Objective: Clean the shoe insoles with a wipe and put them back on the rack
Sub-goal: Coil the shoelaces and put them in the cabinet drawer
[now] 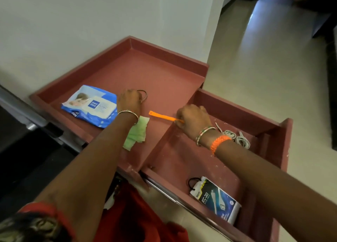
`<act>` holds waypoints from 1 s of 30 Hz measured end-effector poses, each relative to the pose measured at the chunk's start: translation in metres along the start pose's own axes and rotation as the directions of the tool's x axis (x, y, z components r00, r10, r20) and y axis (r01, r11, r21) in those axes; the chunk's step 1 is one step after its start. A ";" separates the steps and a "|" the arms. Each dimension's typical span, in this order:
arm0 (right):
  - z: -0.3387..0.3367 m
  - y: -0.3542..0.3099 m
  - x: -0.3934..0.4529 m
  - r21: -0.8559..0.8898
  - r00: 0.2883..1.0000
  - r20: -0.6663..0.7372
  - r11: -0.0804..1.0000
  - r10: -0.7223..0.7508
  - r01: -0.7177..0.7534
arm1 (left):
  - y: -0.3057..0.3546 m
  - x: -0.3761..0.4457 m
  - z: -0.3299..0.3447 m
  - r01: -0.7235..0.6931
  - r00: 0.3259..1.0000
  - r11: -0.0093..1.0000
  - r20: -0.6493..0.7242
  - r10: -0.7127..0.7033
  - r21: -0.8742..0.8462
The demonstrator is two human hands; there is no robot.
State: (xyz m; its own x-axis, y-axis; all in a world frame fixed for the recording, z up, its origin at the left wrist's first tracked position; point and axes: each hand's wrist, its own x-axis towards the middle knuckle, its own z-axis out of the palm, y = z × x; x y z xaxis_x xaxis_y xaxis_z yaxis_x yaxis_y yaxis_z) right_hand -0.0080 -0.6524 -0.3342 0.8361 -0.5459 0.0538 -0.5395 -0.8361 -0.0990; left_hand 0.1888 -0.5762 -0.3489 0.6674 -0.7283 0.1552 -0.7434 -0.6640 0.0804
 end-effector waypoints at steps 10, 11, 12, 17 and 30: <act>0.014 0.146 -0.100 -0.104 0.845 0.212 0.871 0.491 -0.480 | 0.094 -0.069 0.007 -0.701 0.705 0.710 -0.213 0.677 -0.062; 0.020 0.151 -0.107 -0.099 0.823 0.235 0.855 0.517 -0.509 | 0.112 -0.083 0.017 -0.762 0.643 0.645 -0.193 0.741 -0.063; 0.026 0.157 -0.116 -0.098 0.806 0.260 0.845 0.532 -0.526 | 0.131 -0.099 0.030 -0.808 0.588 0.584 -0.155 0.794 -0.079; 0.051 0.164 -0.125 -0.114 0.805 0.330 0.867 0.493 -0.484 | 0.183 -0.159 0.082 -0.841 0.474 0.489 0.120 0.872 -0.231; 0.077 0.171 -0.115 -0.255 0.804 0.385 0.889 0.454 -0.380 | 0.202 -0.183 0.114 -0.805 0.466 0.585 0.505 0.726 -0.098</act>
State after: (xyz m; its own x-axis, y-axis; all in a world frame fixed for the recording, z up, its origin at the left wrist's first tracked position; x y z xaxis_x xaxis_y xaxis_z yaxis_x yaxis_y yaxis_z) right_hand -0.1892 -0.7283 -0.4340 0.4653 -0.7974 -0.3843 -0.8226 -0.5499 0.1450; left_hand -0.0786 -0.5964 -0.4734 -0.2063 -0.9073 -0.3665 -0.9765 0.2147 0.0182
